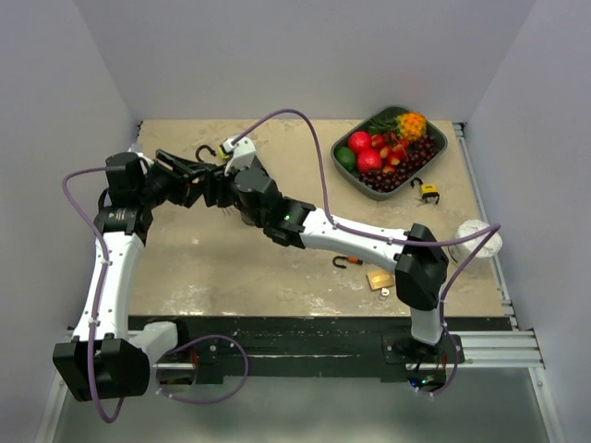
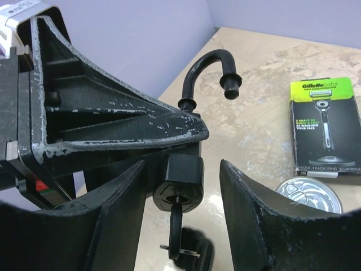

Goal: Lock with the key
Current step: Pick up the lock from the center of the board.

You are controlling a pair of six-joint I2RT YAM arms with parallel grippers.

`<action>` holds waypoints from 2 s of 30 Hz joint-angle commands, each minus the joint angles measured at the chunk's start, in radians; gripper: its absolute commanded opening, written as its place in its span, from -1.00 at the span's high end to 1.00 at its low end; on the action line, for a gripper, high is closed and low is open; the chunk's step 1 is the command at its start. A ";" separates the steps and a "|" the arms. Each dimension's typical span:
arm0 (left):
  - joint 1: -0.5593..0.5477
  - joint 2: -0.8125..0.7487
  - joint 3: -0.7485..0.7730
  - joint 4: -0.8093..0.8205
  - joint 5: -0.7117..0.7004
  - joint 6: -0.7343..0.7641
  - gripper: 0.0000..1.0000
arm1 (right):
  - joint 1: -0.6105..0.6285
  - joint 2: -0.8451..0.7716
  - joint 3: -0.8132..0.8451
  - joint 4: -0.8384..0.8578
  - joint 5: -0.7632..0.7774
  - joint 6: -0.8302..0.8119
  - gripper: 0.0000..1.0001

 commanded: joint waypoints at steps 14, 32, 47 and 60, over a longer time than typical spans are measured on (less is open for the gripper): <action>0.008 -0.042 -0.004 0.129 0.078 -0.045 1.00 | 0.006 0.032 0.053 0.081 -0.004 -0.008 -0.04; 0.006 -0.047 -0.041 0.108 0.071 -0.051 0.33 | 0.008 0.003 0.057 0.051 0.045 -0.030 1.00; 0.008 -0.053 -0.079 0.121 0.049 -0.040 -0.90 | -0.079 -0.146 -0.084 0.083 -0.197 0.022 1.00; 0.012 -0.084 -0.118 0.307 0.146 0.291 -0.98 | -0.410 -0.445 -0.345 0.204 -0.885 0.202 1.00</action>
